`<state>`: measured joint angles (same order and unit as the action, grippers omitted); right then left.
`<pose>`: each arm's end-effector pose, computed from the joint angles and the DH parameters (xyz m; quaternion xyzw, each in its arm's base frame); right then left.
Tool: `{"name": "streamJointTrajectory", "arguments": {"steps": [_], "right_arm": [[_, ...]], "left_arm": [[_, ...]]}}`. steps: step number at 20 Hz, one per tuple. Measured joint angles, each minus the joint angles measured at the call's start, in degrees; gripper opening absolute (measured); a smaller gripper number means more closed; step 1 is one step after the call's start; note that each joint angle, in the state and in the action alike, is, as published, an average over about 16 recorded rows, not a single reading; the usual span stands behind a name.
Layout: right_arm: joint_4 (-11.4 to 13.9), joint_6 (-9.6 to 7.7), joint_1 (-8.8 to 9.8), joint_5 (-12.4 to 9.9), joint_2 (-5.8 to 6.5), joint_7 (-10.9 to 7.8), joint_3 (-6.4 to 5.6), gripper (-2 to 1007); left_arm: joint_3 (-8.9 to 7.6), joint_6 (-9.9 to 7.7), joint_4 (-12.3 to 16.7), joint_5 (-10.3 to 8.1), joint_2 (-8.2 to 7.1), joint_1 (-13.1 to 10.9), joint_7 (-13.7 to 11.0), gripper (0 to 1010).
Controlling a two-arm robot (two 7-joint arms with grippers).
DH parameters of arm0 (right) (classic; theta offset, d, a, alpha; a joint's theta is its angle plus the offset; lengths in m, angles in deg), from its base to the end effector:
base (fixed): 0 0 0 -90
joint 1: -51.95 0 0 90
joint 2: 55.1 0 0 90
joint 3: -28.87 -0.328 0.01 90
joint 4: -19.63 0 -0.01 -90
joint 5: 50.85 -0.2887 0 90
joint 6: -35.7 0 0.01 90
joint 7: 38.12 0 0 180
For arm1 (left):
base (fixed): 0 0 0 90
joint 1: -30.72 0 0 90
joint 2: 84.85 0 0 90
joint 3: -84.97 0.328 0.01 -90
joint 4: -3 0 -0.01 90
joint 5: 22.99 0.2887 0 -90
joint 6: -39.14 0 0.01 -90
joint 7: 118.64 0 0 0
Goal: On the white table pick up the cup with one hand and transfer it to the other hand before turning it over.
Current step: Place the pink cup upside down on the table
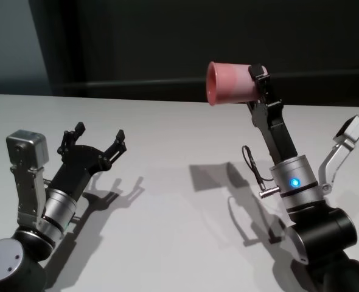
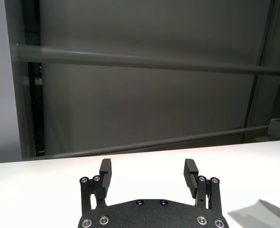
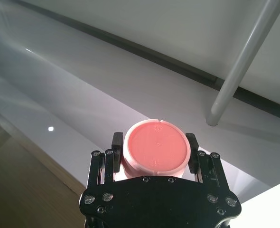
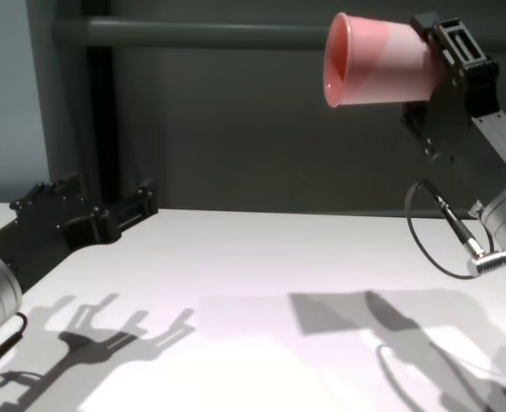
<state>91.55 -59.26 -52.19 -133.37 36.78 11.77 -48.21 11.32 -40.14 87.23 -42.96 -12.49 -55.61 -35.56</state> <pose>0.3802 0.0517 -0.3499 0.5047 0.3769 -0.2524 0.7345 0.3174 0.0294 -0.3554 -0.0361 -0.0103 0.5702 0.8206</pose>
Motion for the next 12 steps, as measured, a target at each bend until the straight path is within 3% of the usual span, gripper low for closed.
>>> {"name": "streamJointTrajectory", "arguments": {"steps": [6, 12], "right_arm": [[0.0, 2.04, -0.6, 2.55, 1.37, 0.58, 1.94, 761], [0.02, 5.43, -1.54, 7.4, 3.22, 2.57, 4.73, 761]], "left_arm": [[0.03, -0.06, 0.01, -0.01, -0.02, 0.03, 0.04, 1001], [0.06, -0.09, 0.03, -0.02, -0.05, 0.06, 0.06, 1001]]}}
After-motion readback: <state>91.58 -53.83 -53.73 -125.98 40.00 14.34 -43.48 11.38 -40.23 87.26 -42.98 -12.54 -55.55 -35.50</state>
